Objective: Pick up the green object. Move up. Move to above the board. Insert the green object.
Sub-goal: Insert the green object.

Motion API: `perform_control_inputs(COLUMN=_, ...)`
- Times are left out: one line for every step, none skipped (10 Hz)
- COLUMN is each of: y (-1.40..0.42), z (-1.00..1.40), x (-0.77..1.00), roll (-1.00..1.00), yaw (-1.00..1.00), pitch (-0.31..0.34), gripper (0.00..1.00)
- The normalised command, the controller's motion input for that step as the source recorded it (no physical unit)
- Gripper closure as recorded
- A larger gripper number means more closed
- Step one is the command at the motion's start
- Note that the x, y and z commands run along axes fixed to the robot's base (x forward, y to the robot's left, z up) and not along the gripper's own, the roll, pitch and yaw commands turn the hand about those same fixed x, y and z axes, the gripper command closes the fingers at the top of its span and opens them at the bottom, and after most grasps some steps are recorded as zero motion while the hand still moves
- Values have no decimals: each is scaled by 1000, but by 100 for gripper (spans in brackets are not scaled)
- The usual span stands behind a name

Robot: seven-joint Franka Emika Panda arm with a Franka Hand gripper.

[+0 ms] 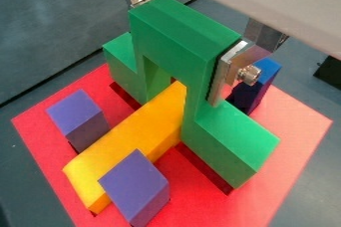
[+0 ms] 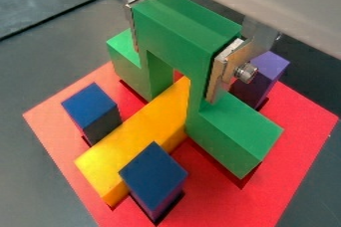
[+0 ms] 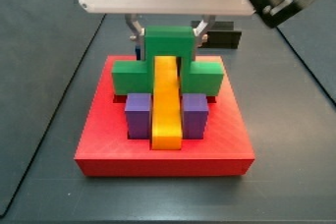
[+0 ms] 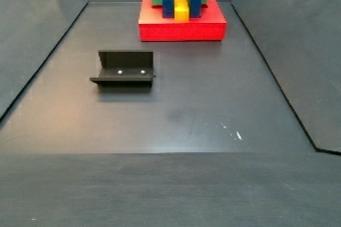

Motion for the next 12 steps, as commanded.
perform_control_inputs(y=0, z=-237, x=-174, roll=190, yaw=0, pitch=-33, gripper=100)
perform_control_inputs(y=-23, z=-326, x=-231, roll=89, yaw=0, pitch=-94, gripper=100)
perform_control_inputs(y=-131, z=-446, x=-237, roll=40, yaw=-14, pitch=-109, gripper=100)
perform_control_inputs(y=-169, z=-460, x=-180, roll=0, yaw=-43, pitch=-110, gripper=100)
perform_control_inputs(y=-191, z=-474, x=-111, roll=0, yaw=-43, pitch=-121, gripper=100)
perform_control_inputs(y=-103, z=-523, x=-71, roll=0, yaw=-40, pitch=-121, gripper=100)
perform_control_inputs(y=0, z=-506, x=-37, roll=11, yaw=0, pitch=-106, gripper=100)
perform_control_inputs(y=57, z=-780, x=0, roll=41, yaw=0, pitch=-127, gripper=100)
perform_control_inputs(y=194, z=-843, x=0, roll=84, yaw=49, pitch=-130, gripper=100)
perform_control_inputs(y=120, z=-760, x=-9, roll=117, yaw=34, pitch=-131, gripper=100)
perform_control_inputs(y=140, z=-674, x=-29, roll=131, yaw=46, pitch=-130, gripper=100)
perform_control_inputs(y=77, z=-591, x=-80, roll=106, yaw=17, pitch=-147, gripper=100)
